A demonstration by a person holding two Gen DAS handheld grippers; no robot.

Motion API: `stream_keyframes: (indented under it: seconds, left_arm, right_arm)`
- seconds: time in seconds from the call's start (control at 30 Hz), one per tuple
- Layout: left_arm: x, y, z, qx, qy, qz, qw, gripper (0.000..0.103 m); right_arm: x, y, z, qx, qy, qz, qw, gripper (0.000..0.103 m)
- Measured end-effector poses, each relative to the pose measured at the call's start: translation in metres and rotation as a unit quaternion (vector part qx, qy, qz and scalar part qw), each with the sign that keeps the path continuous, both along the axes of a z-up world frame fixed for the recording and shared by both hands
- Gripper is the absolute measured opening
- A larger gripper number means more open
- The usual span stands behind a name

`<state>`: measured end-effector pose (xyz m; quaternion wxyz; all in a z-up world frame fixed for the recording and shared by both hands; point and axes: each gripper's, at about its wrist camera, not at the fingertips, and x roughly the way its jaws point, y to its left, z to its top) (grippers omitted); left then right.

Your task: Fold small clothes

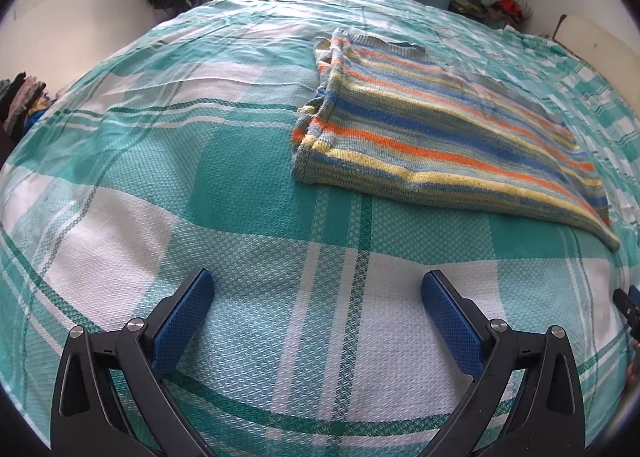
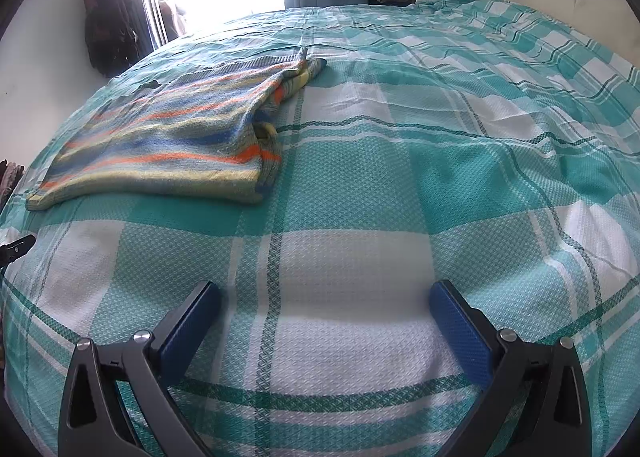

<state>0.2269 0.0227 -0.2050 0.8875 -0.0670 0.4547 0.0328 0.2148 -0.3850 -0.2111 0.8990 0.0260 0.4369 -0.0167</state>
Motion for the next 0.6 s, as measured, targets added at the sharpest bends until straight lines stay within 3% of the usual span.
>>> stream_keyframes:
  seconds: [0.6]
  left_arm:
    - [0.0021, -0.0011, -0.0024, 0.007, -0.001, 0.0, 1.0, 0.103]
  right_arm:
    - [0.0, 0.001, -0.0011, -0.002, 0.0, 0.0, 1.0, 0.103]
